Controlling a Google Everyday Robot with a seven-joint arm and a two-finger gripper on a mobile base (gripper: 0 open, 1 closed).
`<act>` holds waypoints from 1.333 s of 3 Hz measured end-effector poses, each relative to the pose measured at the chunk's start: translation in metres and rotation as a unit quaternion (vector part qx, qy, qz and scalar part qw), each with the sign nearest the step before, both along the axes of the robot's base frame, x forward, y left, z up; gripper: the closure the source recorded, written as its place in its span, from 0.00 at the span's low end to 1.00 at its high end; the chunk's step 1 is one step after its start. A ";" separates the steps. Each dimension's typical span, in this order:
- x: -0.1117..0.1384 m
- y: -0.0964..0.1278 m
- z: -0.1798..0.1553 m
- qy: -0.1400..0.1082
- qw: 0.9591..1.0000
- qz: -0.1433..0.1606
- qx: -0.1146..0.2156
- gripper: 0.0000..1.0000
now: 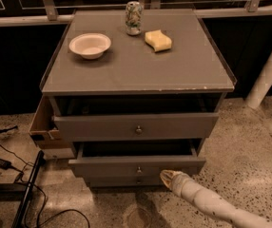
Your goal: Close middle drawer
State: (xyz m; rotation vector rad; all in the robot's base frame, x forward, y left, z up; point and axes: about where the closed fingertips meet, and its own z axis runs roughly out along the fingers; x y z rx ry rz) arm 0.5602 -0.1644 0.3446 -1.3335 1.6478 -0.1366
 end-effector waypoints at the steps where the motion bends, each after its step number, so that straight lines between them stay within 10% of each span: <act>1: 0.024 0.002 -0.010 0.001 1.000 0.002 -0.006 1.00; 4: 0.058 0.017 -0.015 -0.002 1.000 0.013 -0.012 1.00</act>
Offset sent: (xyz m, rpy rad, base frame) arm 0.0638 0.0095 -0.0228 -0.0308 0.0046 0.0152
